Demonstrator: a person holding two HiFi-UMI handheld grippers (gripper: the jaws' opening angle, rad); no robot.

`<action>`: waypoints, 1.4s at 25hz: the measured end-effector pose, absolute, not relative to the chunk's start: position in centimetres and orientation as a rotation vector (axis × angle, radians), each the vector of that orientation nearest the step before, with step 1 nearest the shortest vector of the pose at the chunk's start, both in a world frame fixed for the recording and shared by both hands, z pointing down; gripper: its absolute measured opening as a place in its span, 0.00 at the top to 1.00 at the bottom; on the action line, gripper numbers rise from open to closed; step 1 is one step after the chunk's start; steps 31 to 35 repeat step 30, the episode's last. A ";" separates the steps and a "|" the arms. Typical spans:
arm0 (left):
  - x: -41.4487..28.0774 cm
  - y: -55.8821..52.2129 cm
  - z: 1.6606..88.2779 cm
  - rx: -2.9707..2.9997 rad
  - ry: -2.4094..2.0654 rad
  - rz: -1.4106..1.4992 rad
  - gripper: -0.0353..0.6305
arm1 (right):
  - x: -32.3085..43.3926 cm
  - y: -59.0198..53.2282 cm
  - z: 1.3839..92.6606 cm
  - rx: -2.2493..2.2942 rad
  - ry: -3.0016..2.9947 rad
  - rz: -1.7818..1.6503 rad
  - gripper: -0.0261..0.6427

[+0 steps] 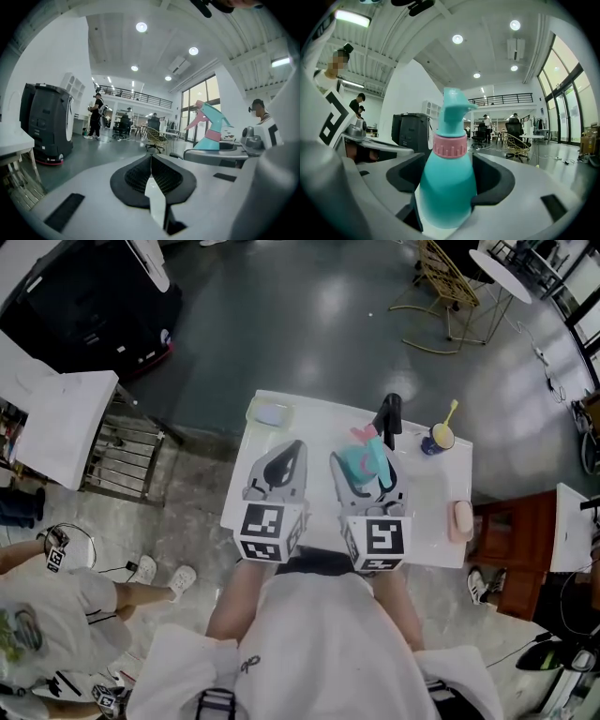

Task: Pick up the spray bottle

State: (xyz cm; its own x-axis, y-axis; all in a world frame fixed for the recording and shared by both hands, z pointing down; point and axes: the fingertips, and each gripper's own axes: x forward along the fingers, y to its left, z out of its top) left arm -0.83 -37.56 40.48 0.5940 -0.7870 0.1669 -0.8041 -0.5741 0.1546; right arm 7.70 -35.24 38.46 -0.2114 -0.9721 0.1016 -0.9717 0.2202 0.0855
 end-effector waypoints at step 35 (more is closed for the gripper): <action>0.7 -35.7 40.3 2.655 -1.281 0.153 0.91 | 8.3 -33.5 39.7 1.903 -2.338 0.041 0.47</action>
